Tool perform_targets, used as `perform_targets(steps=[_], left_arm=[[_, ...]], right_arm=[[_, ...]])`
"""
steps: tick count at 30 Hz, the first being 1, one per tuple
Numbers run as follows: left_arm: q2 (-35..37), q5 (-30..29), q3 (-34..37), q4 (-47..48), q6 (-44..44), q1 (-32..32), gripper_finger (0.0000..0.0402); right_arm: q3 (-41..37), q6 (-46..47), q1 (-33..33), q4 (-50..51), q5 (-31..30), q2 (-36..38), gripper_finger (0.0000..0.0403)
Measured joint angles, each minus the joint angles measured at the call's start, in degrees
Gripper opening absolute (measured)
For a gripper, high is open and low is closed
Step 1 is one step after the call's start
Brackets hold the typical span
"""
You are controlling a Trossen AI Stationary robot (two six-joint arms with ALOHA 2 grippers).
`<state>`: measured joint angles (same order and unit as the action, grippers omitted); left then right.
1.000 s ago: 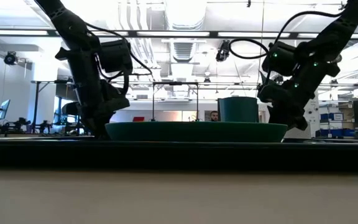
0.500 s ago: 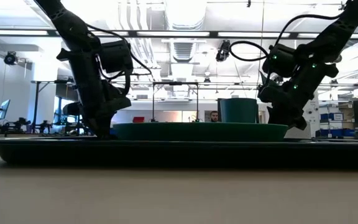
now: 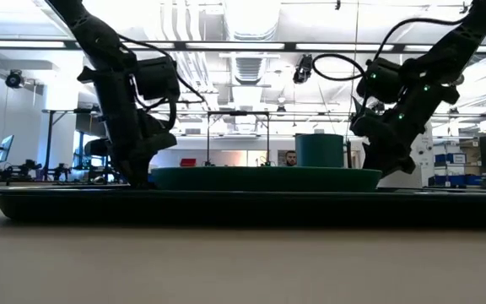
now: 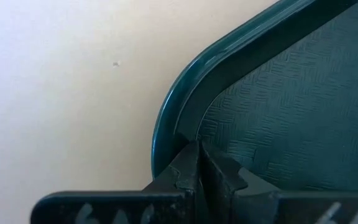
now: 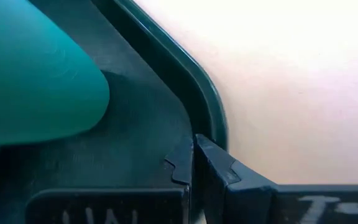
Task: Pick and place plate/cup/fork/spoon on tray
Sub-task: Move the green tray to the center of the table, then adjust the plate on the green tray
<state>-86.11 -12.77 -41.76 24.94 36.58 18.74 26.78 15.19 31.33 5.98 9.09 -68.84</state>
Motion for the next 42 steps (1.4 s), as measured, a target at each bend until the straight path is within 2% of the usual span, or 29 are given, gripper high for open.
perform_targets(steps=[4, 10, 13, 17, 25, 29, 33, 42], left_arm=[[1.2, -0.83, -1.28, 0.51, -0.96, -0.36, 0.0], [5.83, -2.47, -3.75, 0.12, -1.16, -1.25, 0.0], [8.18, -3.92, -4.54, 0.12, -2.15, -1.22, 0.0], [10.21, -4.31, -4.88, 0.5, -2.47, -1.22, 0.0], [11.15, -4.9, -4.7, 4.12, -2.37, -1.22, 0.0], [11.15, -4.88, -4.7, 4.38, -2.38, -1.22, 0.0], [11.15, -4.88, -4.7, 4.36, -2.43, -1.23, 0.0], [11.15, -4.47, -4.7, 4.66, -2.49, -1.25, 0.0]], right_arm=[[3.05, -0.73, 0.0, 3.07, -0.66, 4.44, 0.0009], [10.59, 1.66, -2.47, 14.01, 0.65, 12.13, 0.0009], [12.0, 5.25, -5.98, 14.71, 3.14, 14.16, 0.0009], [11.87, 9.95, -13.84, 14.87, 2.31, 14.13, 0.0009], [13.8, 20.09, -32.59, 14.49, -9.76, 10.48, 0.0009], [16.05, 24.47, -39.1, 14.26, -13.17, 6.66, 0.0009], [16.75, 26.23, -41.71, 11.35, -13.64, 1.18, 0.0009], [17.7, 26.27, -42.34, 6.55, -13.31, -11.87, 0.0009]])
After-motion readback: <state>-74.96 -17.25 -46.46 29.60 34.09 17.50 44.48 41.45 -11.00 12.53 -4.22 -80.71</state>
